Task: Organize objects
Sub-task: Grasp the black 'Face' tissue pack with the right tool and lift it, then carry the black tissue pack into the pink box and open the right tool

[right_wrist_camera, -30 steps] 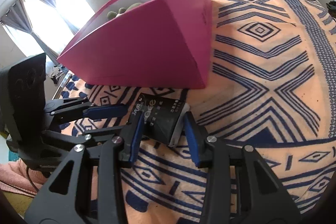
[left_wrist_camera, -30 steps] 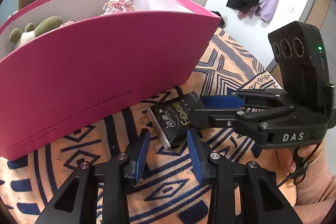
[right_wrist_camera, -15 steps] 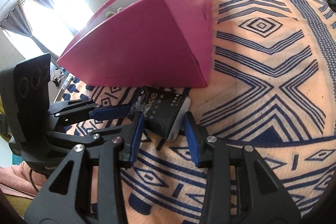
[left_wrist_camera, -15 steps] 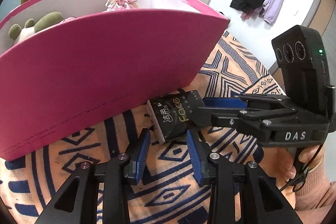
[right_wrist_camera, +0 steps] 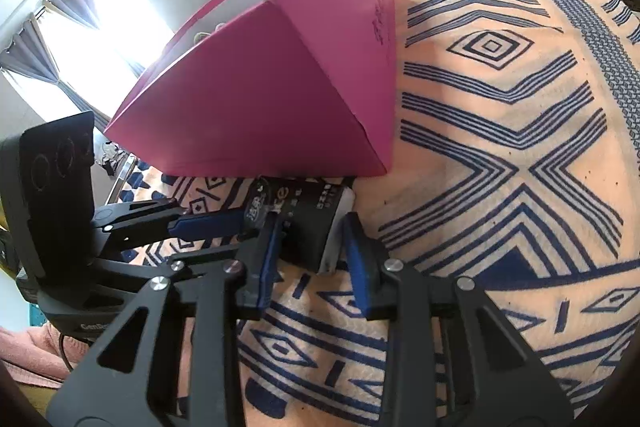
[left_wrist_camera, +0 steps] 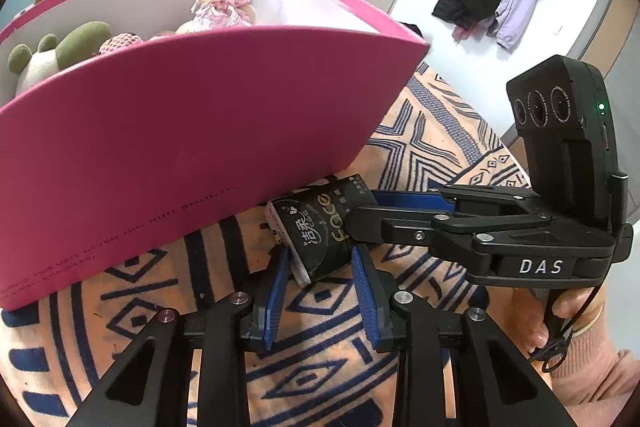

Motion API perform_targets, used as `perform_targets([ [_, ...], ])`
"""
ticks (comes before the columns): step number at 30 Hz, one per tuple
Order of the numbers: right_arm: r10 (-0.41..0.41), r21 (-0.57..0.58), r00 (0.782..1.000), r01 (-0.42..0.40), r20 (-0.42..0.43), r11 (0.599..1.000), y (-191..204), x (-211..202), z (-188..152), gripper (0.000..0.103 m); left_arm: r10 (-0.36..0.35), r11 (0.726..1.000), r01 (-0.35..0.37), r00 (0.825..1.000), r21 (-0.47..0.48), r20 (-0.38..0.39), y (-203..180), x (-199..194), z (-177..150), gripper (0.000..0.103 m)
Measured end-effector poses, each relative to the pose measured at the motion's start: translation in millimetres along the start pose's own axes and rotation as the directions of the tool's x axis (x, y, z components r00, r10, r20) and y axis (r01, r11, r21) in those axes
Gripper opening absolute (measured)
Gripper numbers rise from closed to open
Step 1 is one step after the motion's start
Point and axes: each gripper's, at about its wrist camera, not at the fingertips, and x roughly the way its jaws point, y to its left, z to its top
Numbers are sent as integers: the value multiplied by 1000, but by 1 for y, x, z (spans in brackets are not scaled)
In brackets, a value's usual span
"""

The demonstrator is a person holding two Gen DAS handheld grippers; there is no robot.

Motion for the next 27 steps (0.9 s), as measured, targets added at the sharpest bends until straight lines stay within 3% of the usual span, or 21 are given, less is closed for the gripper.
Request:
perform_targets([
  [27, -23, -118, 992, 37, 124, 992, 49, -53, -3, 35, -18, 994, 2, 988, 108, 152, -27, -68, 3, 32],
])
